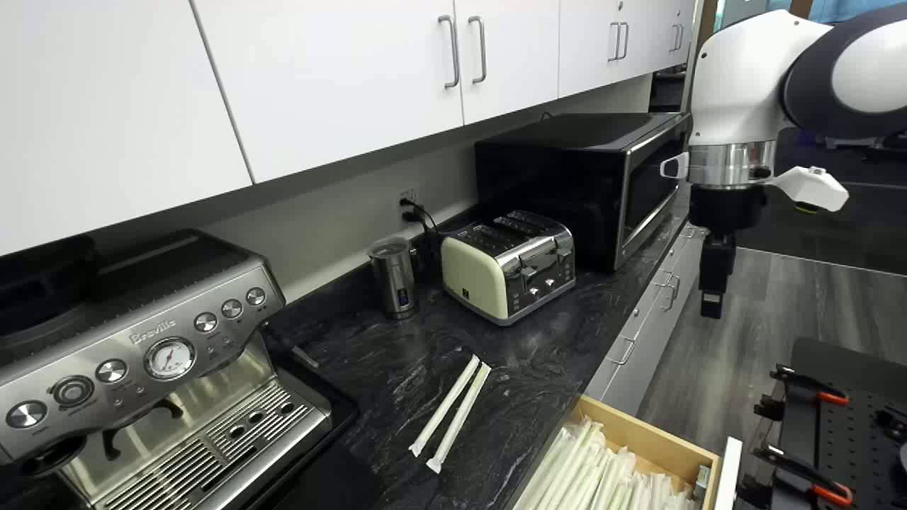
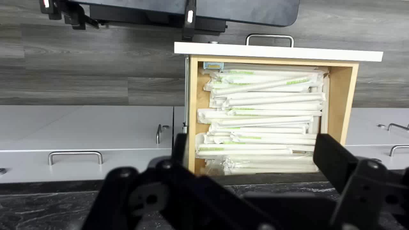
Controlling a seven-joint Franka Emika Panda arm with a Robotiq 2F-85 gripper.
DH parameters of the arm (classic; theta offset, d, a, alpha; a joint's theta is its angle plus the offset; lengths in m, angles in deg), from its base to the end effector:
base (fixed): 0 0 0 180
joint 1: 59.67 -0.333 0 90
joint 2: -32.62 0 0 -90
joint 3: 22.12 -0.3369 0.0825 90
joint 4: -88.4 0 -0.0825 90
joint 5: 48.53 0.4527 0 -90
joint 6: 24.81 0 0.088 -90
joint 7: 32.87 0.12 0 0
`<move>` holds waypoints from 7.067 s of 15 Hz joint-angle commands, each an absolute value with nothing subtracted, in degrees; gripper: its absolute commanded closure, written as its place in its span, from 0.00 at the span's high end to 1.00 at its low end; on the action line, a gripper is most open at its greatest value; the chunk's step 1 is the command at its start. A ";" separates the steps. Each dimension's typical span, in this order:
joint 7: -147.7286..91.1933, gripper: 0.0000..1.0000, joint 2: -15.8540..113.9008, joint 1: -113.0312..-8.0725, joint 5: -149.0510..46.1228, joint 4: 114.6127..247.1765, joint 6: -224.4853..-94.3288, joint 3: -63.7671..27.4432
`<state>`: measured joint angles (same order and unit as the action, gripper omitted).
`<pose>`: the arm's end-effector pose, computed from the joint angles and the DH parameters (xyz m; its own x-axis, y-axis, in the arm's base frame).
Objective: Get a straw from the countertop and place it in the open drawer of the file cabinet
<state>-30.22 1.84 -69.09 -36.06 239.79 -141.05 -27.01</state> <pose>0.3941 0.1129 0.3788 0.9918 0.0917 -0.0890 0.0788 -0.9872 -0.1389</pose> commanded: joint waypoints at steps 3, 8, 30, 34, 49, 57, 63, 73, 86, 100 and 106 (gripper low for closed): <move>-30.39 1.00 1.83 -68.70 -35.89 239.72 -140.90 -27.36; -35.89 1.00 6.02 -70.45 -38.31 236.79 -144.85 -28.85; -47.69 1.00 35.26 -73.80 -63.78 213.55 -157.25 -36.76; -59.87 1.00 42.63 -73.51 -65.20 207.37 -160.45 -36.48; -97.13 1.00 58.37 -71.59 -62.15 195.33 -161.13 -38.29; -101.10 0.53 65.30 -71.58 -61.97 191.18 -161.53 -38.99; -104.99 0.55 71.89 -72.05 -62.86 185.48 -162.44 -38.51; -106.80 0.48 76.63 -72.38 -62.55 178.80 -161.92 -38.52; -105.24 0.00 76.31 -73.19 -62.59 178.78 -162.41 -38.11; -89.23 0.00 47.61 -74.44 -60.67 218.59 -170.21 -42.87; -86.56 0.00 43.73 -72.80 -56.74 235.62 -193.82 -43.55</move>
<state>-89.43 47.46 -74.24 -57.13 228.11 -186.44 -43.24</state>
